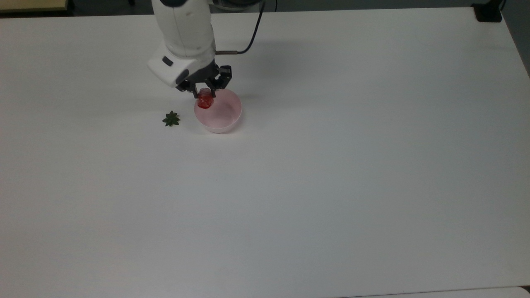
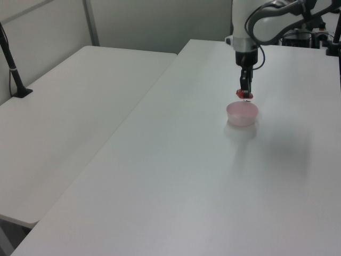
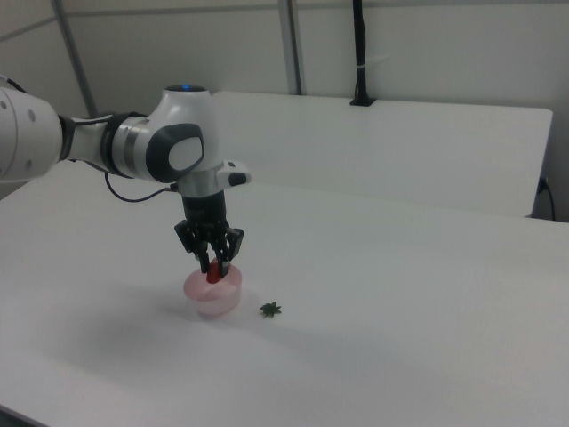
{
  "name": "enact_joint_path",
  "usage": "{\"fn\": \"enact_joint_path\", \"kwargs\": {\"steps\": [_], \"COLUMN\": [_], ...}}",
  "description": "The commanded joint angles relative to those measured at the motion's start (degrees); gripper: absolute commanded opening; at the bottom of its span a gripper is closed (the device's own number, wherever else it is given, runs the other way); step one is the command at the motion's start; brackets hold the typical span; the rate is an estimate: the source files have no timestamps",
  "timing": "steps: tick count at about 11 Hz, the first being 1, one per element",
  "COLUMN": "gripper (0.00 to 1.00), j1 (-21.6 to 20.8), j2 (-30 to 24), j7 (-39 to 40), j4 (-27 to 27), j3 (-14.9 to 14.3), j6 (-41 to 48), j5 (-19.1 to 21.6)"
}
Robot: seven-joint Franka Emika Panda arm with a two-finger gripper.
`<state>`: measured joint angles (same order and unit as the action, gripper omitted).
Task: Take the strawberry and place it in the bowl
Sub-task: 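Carry the strawberry over the pink bowl and lower it inside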
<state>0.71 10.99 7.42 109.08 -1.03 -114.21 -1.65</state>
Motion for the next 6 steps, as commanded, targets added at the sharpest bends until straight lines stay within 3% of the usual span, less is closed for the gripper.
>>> {"fn": "enact_joint_path", "kwargs": {"steps": [1, 3, 6], "gripper": [0.58, 1.00, 1.00], "j1": [-1.2, -1.1, -0.4], "j2": [1.6, 1.8, 0.7], "j7": [-1.4, -1.7, -5.8], "j4": [-0.4, -0.4, -3.2], "j3": [0.1, 0.1, 0.0], "j6": [0.6, 0.7, 3.1], "j5": [0.6, 0.6, 0.5]}}
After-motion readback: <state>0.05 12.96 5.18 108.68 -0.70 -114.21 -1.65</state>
